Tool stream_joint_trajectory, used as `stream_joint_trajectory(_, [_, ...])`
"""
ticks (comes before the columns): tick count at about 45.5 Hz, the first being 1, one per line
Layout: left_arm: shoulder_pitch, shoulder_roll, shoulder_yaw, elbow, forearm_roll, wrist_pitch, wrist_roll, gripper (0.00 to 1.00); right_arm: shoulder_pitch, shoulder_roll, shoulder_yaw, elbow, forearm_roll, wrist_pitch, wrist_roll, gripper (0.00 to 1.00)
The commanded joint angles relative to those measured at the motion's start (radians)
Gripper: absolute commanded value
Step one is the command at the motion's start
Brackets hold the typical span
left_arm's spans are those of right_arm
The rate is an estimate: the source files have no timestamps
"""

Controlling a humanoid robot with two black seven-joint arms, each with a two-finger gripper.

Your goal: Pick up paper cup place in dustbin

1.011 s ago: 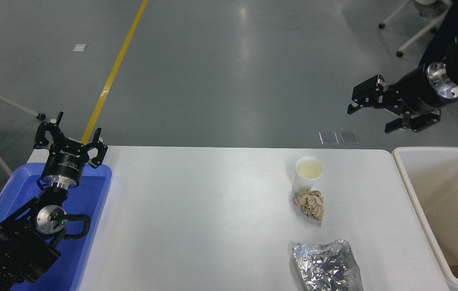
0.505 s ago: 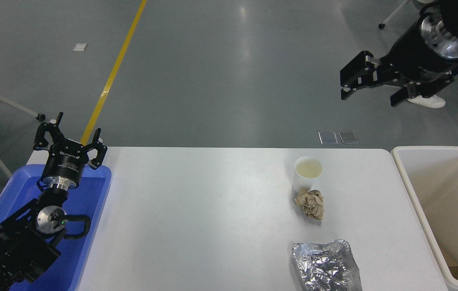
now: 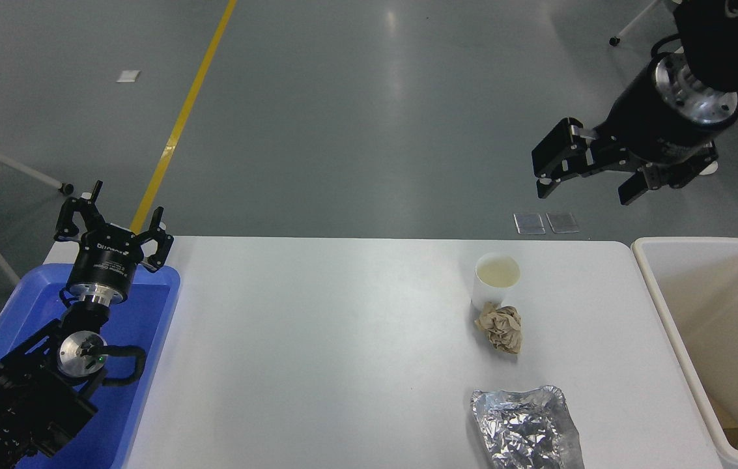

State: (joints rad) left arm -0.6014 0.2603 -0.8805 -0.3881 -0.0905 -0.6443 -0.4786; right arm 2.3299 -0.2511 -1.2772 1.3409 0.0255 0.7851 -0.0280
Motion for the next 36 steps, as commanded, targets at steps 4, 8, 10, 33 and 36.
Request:
stream_joint_trajectory(4, [0.0, 0.0, 0.0, 0.0, 0.0, 0.0, 0.0, 0.98, -0.312, 0.036, 0.03, -0.114, -0.012, -0.061, -0.003, 1.0])
stream_joint_trajectory(8, [0.0, -0.001, 0.0, 0.0, 0.0, 0.0, 0.0, 0.98, -0.394, 0.096, 0.035, -0.143, -0.01, -0.187, -0.003, 1.0])
stream_joint_trajectory(10, [0.0, -0.001, 0.0, 0.0, 0.0, 0.0, 0.0, 0.98, -0.437, 0.122, 0.035, -0.154, -0.01, -0.254, -0.003, 1.0])
stream_joint_trajectory(33, [0.0, 0.0, 0.0, 0.0, 0.0, -0.002, 0.0, 0.98, -0.762, 0.207, 0.078, -0.42, 0.01, -0.601, -0.003, 1.0])
stream_joint_trajectory(36, [0.0, 0.0, 0.0, 0.002, 0.0, -0.002, 0.0, 0.98, -0.805, 0.213, 0.096, -0.454, 0.011, -0.604, -0.003, 1.0])
